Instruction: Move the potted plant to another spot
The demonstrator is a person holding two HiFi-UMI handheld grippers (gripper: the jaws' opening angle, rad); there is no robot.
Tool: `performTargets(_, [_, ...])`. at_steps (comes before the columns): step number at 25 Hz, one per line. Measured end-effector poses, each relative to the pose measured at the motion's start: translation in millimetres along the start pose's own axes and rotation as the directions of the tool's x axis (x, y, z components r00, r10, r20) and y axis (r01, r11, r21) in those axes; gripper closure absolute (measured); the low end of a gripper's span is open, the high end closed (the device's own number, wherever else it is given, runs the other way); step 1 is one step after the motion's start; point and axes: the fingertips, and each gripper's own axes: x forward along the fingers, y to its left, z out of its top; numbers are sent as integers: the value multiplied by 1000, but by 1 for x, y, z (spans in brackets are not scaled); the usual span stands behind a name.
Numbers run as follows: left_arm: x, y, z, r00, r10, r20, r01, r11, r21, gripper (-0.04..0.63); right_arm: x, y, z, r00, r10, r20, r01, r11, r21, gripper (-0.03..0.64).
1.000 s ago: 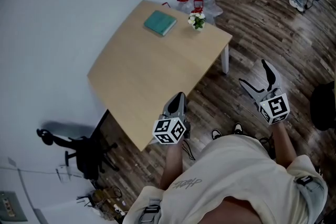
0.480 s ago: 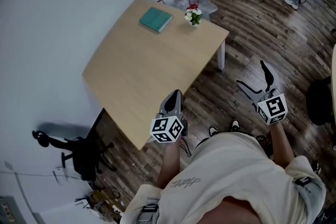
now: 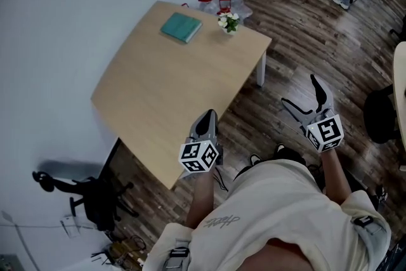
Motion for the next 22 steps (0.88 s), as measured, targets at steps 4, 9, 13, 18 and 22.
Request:
performTargets(4, [4, 4, -1, 1000, -4, 15, 4, 1000, -24, 577, -3, 1, 3, 1000, -13, 3, 13, 1000, 26, 130])
performTargets(9, [10, 8, -4, 1000, 2, 8, -1, 999, -40, 577, 4, 4, -9, 999, -6, -43, 7, 1000, 28, 130])
performTargets(13, [21, 11, -6, 1000, 16, -6, -16, 999, -33, 577, 20, 2, -22, 998, 29, -57, -27, 999, 38, 130])
performTargets(18, [32, 8, 5, 999, 38, -4, -38, 999, -18, 577, 41, -14, -20, 998, 60, -34, -58, 997, 49, 130])
performTargets(22, [49, 9, 21, 997, 77, 11, -77, 997, 14, 577, 64, -36, -10, 996, 86, 18, -87, 995, 42, 130])
